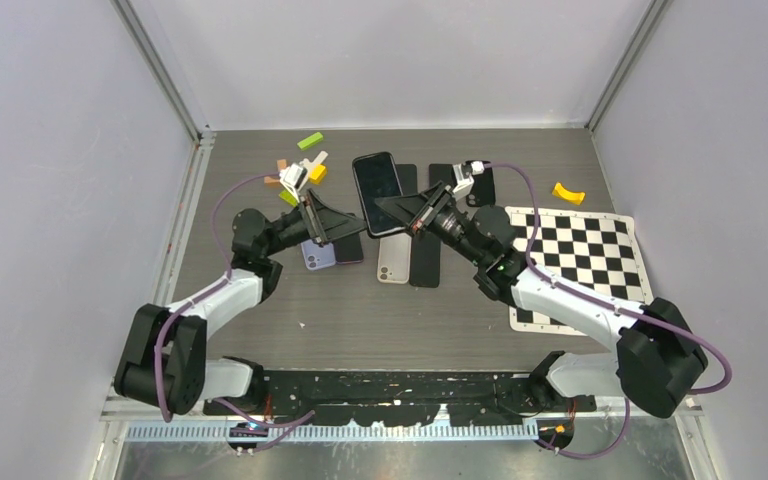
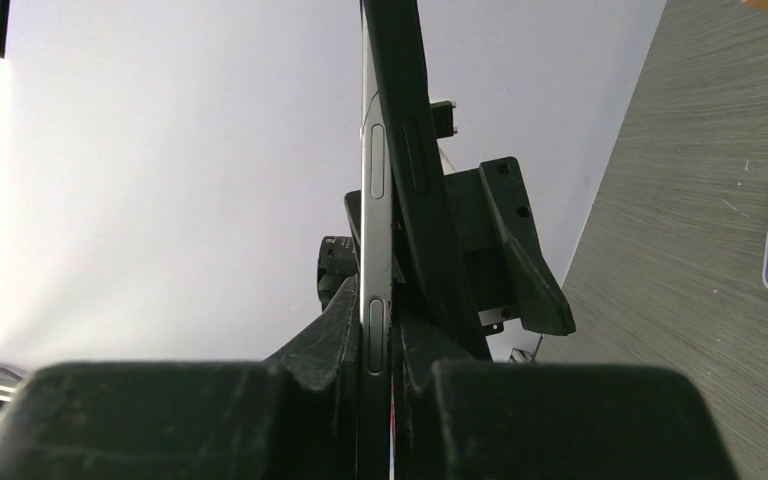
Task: Take the phone out of the phone case
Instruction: Remove the phone case from the phone, then place the phone case at the center of the board.
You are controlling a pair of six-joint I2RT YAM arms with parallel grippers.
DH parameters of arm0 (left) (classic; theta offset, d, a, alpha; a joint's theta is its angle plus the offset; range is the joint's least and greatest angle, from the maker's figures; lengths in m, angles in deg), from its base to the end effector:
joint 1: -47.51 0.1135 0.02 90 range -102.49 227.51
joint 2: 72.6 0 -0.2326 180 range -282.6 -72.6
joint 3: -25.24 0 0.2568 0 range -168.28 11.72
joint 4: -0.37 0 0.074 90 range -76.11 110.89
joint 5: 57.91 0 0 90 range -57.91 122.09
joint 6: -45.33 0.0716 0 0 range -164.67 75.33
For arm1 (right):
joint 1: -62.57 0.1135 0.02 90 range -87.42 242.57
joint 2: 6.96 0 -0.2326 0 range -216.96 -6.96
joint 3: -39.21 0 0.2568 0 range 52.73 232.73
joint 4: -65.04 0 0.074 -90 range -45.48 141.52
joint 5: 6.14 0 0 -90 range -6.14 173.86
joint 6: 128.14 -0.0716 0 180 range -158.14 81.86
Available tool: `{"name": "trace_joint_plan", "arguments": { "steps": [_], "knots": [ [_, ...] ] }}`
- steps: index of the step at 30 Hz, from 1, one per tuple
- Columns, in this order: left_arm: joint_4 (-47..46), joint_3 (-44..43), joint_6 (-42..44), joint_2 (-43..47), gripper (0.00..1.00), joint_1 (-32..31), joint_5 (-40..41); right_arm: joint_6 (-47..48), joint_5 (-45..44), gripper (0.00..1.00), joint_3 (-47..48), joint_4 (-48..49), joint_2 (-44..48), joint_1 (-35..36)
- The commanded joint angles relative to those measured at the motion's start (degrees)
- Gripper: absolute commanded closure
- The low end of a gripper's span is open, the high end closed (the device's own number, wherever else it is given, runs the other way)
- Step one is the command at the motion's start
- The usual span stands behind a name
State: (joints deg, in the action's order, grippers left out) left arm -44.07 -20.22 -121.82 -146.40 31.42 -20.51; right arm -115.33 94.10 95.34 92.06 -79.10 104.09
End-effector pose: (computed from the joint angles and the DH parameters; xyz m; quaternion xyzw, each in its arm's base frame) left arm 0.2667 -0.1361 0.2475 0.0312 0.6441 -0.7036 0.2985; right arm 0.2441 0.2331 0.2917 0.1285 0.6241 0.6902 0.3429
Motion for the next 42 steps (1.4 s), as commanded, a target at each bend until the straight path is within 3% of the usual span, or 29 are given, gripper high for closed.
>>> {"name": "trace_joint_plan", "arguments": {
  "steps": [1,7,10,12,16,19,27,34,42],
  "knots": [
    [-1.64,-3.38,-0.63,-1.35,0.45,-0.16,-1.60,-1.90,2.31,0.99,3.48,10.16,1.12,-0.15],
    [-1.64,-5.01,-1.09,-2.31,0.31,-0.16,-1.05,-2.18,5.31,0.99,4.35,10.58,-1.35,-0.12],
    [-1.80,-5.83,-0.75,-2.88,0.32,-0.16,-1.09,-2.93,7.07,1.00,4.51,12.89,-2.92,-0.18],
    [-0.95,-7.24,0.33,-3.17,0.42,-0.11,-1.86,-2.96,7.88,1.00,4.03,13.59,-3.33,-0.62],
    [5.37,-8.82,4.76,-2.41,0.79,0.09,-1.76,-2.56,8.57,0.99,2.08,12.63,-1.60,-2.27],
    [12.30,-8.88,9.43,-0.78,1.00,0.25,0.22,-1.76,10.14,0.99,0.57,10.07,0.23,-3.85],
    [50.44,-14.74,27.99,2.32,1.00,0.23,6.94,5.72,18.46,0.99,-2.02,-2.94,7.74,-7.46],
    [68.17,-10.38,30.03,3.04,1.00,-0.73,8.83,12.15,7.94,1.00,-4.87,-28.13,13.34,-6.83],
    [83.75,1.19,33.16,12.11,1.00,-2.36,13.10,11.78,-7.70,0.99,-8.87,-31.29,5.23,7.22]
  ]
}}
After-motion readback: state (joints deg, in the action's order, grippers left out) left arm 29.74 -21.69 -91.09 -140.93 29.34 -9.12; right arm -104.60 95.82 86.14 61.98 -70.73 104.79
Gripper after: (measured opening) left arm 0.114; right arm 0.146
